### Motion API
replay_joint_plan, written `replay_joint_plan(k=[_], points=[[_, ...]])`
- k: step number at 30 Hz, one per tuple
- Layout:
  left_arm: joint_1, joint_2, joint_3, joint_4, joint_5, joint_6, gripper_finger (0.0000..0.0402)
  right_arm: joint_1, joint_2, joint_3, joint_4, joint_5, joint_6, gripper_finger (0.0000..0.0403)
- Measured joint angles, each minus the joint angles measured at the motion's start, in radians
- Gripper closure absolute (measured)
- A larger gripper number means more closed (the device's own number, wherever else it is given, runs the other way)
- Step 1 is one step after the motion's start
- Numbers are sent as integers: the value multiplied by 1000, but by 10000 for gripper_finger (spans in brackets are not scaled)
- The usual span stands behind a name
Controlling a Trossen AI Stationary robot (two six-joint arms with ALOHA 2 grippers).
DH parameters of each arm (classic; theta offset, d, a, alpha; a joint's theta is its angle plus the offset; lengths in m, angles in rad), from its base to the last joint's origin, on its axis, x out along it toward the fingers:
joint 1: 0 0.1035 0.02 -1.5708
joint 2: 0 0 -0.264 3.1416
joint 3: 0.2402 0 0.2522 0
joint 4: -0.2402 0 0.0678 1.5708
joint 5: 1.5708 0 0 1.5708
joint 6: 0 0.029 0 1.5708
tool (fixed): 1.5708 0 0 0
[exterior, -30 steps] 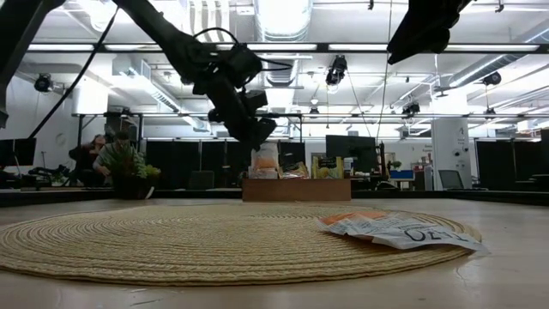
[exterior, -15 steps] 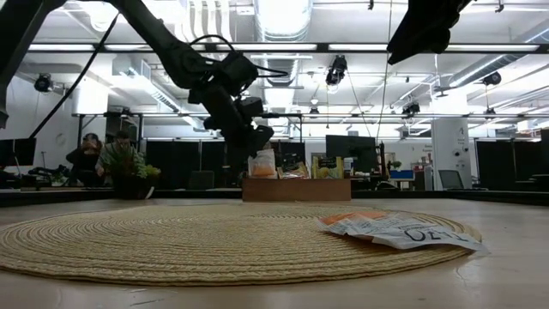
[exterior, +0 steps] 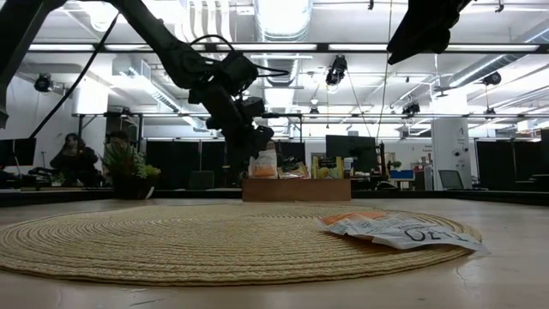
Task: Pick & Place Tea
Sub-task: Put the left orange tea bag into the left section of the wooden organizer
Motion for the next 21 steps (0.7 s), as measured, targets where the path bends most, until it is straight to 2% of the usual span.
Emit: replay_joint_plan(k=[6, 12, 17, 21], points=[[0, 0, -4, -1, 16, 1, 348, 0, 0, 0, 0, 0, 0, 220], [0, 0, -12, -3, -30, 40, 299, 0, 0, 0, 0, 0, 0, 220], [0, 0, 3, -2, -30, 70, 292, 0, 0, 0, 0, 0, 0, 220], [7, 0, 13, -3, 44, 81, 304, 0, 0, 0, 0, 0, 0, 220]])
